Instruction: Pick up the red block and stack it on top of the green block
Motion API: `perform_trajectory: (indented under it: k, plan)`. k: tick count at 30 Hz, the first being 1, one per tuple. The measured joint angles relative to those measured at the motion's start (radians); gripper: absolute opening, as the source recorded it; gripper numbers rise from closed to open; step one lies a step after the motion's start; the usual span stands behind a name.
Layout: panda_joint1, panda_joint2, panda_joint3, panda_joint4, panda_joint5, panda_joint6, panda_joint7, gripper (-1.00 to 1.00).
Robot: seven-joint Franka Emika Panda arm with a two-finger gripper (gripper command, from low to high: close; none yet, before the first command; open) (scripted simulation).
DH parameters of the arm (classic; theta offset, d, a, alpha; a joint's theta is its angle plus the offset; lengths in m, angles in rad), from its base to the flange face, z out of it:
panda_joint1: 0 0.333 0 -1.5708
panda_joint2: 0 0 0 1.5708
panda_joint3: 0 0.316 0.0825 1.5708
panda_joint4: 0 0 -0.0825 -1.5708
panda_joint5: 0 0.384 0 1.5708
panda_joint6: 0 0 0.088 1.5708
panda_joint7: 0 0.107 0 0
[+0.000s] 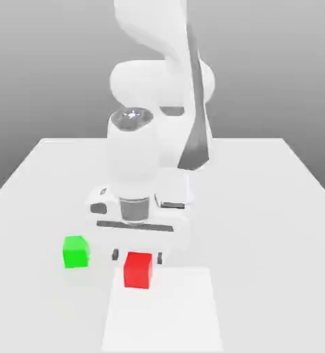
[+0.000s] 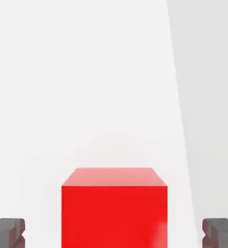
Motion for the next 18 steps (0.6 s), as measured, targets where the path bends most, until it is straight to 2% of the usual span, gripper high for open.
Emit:
perform_trajectory:
  k: [1,8,15,18]
  plan:
    - [-0.006,0.02,0.007,0.003,0.004,0.017,-0.003,-1.0]
    - [-0.008,0.017,0.008,0.002,-0.001,0.015,0.001,-1.0]
    - [-0.004,-0.214,-0.011,-0.031,-0.052,-0.183,0.037,-1.0]
    - [-0.059,-0.286,-0.031,-0.043,-0.08,-0.242,0.115,-1.0]
